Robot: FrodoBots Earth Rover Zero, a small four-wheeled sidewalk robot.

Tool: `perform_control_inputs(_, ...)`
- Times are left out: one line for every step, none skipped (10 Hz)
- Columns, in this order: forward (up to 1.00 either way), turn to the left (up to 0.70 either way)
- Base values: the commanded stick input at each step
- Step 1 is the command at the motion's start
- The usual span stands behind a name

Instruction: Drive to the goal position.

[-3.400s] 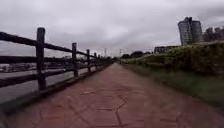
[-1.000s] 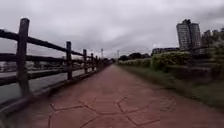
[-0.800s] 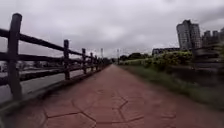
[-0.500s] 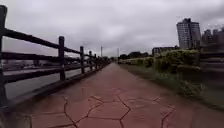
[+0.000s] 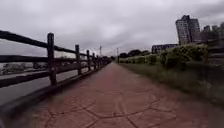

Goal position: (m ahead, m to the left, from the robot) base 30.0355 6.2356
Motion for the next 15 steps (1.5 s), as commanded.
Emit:
perform_control_inputs(1.00,0.00)
perform_control_inputs(1.00,0.00)
perform_control_inputs(1.00,0.00)
perform_control_inputs(1.00,0.00)
perform_control_inputs(1.00,0.00)
perform_control_inputs(1.00,0.00)
perform_control_inputs(1.00,0.00)
perform_control_inputs(1.00,0.00)
perform_control_inputs(1.00,0.00)
perform_control_inputs(1.00,0.00)
perform_control_inputs(1.00,0.00)
perform_control_inputs(1.00,0.00)
perform_control_inputs(1.00,0.00)
perform_control_inputs(1.00,0.00)
perform_control_inputs(1.00,0.00)
